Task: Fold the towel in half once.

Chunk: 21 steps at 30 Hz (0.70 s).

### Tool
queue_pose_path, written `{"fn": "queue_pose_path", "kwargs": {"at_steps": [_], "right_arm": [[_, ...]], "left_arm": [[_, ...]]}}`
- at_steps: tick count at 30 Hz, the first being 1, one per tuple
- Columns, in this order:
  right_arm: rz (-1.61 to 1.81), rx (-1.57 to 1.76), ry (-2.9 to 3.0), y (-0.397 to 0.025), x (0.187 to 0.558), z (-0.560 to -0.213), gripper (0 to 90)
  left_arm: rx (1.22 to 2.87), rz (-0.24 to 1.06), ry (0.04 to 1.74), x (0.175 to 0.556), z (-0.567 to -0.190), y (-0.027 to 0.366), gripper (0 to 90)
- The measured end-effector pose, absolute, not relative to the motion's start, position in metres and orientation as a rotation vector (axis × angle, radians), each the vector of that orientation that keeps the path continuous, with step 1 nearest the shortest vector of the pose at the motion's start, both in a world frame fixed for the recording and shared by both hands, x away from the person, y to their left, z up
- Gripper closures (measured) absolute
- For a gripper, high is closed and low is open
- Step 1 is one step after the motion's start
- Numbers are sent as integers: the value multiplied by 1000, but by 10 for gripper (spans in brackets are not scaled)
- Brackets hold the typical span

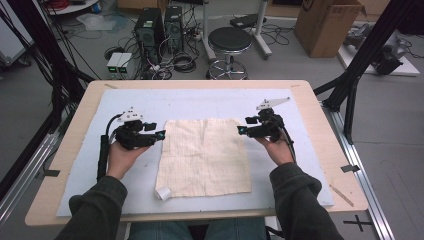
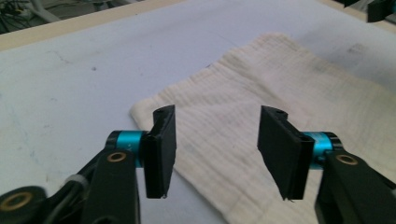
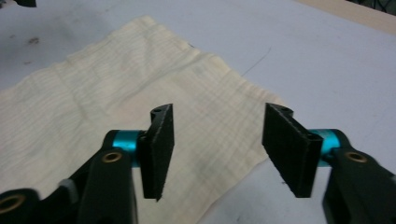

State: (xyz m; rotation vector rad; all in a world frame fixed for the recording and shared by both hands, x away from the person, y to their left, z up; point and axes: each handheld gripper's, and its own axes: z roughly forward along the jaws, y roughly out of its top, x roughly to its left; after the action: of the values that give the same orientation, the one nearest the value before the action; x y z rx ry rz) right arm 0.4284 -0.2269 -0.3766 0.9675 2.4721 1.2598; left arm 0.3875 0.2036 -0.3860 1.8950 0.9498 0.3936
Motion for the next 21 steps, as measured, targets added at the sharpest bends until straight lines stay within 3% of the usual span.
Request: {"fn": "queue_pose_path", "kwargs": {"at_steps": [8,21], "right_arm": [[1225,1070,2442,-224,467,-382,544],[1207,1214,2446,-225,489,-414,617]], "left_arm": [[1900,436,1061,425,-387,202,521],[1919,434,1190,454,-425,186,572]]}}
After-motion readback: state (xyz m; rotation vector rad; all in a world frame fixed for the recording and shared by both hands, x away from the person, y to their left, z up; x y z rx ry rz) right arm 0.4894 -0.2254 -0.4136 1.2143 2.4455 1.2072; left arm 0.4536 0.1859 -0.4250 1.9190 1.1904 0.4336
